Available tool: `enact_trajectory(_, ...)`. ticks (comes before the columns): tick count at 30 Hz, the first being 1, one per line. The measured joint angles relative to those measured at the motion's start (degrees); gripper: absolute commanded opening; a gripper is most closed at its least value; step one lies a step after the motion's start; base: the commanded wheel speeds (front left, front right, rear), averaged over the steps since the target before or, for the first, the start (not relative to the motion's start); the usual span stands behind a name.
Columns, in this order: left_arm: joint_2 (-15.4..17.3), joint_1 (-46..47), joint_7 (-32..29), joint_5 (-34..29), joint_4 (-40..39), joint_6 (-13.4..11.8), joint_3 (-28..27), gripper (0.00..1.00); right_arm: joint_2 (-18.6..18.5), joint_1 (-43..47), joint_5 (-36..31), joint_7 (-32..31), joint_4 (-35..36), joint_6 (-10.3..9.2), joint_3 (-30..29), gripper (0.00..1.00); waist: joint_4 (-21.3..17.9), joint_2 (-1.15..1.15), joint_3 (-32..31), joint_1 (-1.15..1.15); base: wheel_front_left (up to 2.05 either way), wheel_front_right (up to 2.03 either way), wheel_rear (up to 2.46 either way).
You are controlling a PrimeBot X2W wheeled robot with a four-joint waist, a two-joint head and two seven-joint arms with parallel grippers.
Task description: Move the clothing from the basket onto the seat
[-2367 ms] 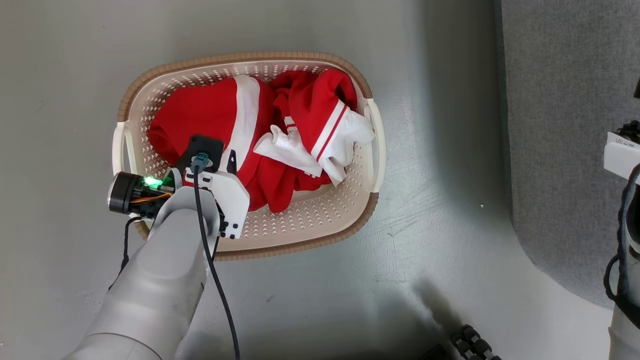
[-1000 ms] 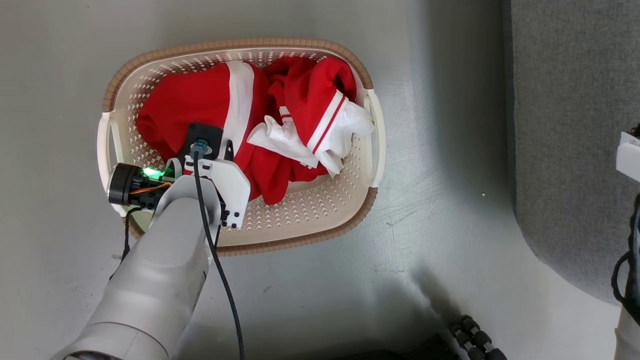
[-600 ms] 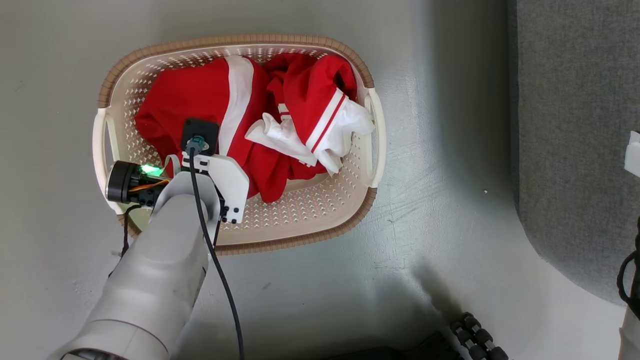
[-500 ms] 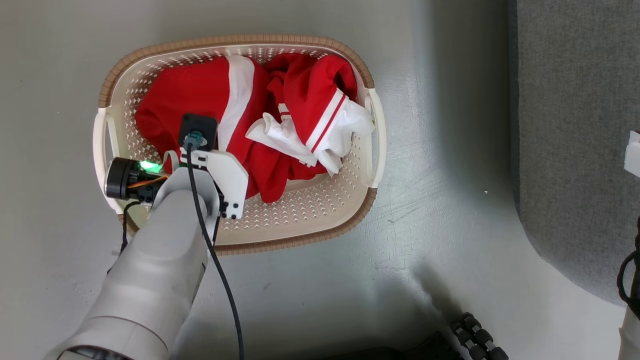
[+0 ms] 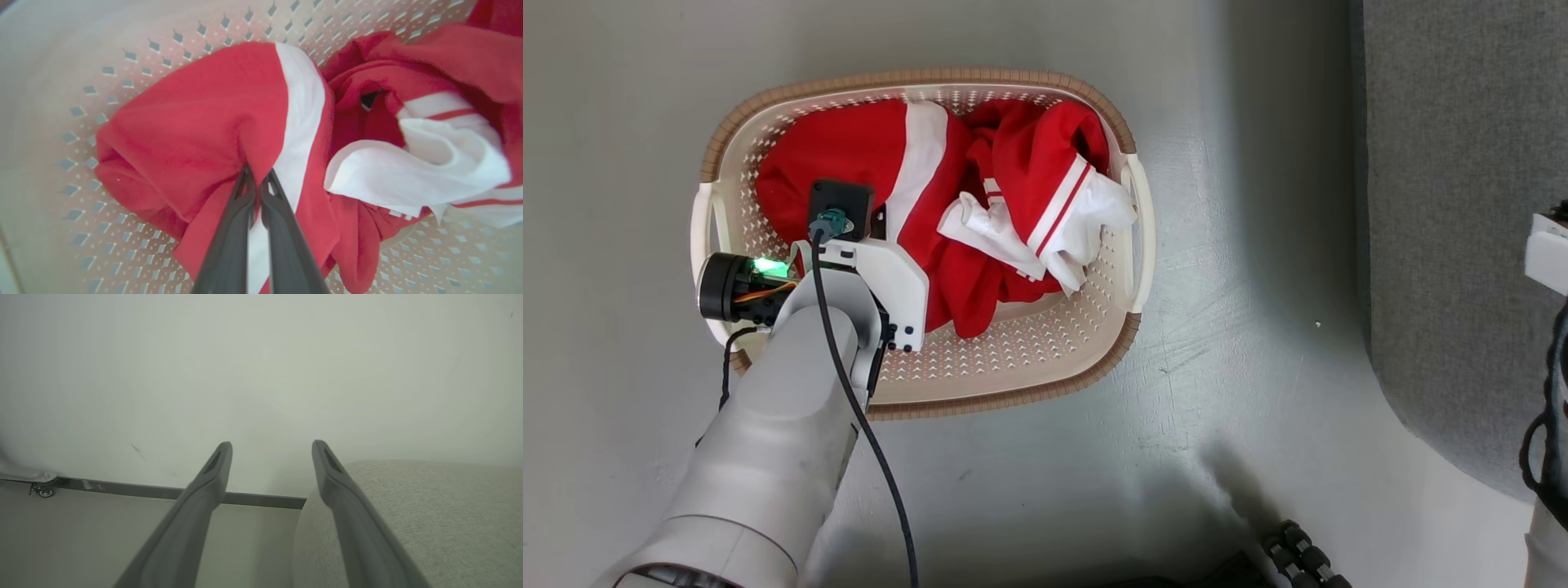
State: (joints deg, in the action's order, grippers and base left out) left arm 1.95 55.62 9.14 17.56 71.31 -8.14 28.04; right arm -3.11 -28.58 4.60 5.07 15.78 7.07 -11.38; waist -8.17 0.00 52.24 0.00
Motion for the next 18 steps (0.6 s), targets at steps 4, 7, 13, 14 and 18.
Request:
enact_trajectory(4, -0.03, -0.09, 1.52, 0.71, -0.78, 0.90, -0.45, 0.00, 0.02, -0.78, 0.35, 0.69, -1.15, 0.00, 0.59, 1.00, 0.31, 0.00, -0.85, 0.00, 0.00, 0.00, 0.00)
enact_trajectory(7, -0.07, -0.16, 1.99, 1.07, -1.09, 1.53, -0.59, 0.00, 0.02, -1.06, 0.43, 1.30, -1.67, 0.00, 0.75, 1.00, 0.61, 0.00, -1.67, 0.00, 0.00, 0.00, 0.00)
enact_trajectory(13, -0.11, -0.53, 3.08, 2.10, -1.75, 2.81, -0.92, 0.00, 0.02, -1.06, 0.43, 2.08, -3.39, 0.00, 1.19, 1.00, 1.25, 0.00, -3.64, 0.00, 0.00, 0.00, 0.00)
enact_trajectory(14, -0.11, -0.71, 3.26, 2.53, -2.07, 3.19, -1.10, 0.00, 0.02, -1.06, 0.43, 2.19, -3.60, 0.00, 1.23, 1.00, 1.36, 0.00, -4.01, 0.00, 0.00, 0.00, 0.00)
enact_trajectory(18, -0.14, -2.11, 3.86, 3.03, -2.94, 3.69, -1.11, 0.00, 0.02, -1.05, 0.43, 2.59, -4.97, 0.00, 1.24, 1.00, 1.77, 0.00, -5.56, 0.00, 0.00, 0.00, 0.00)
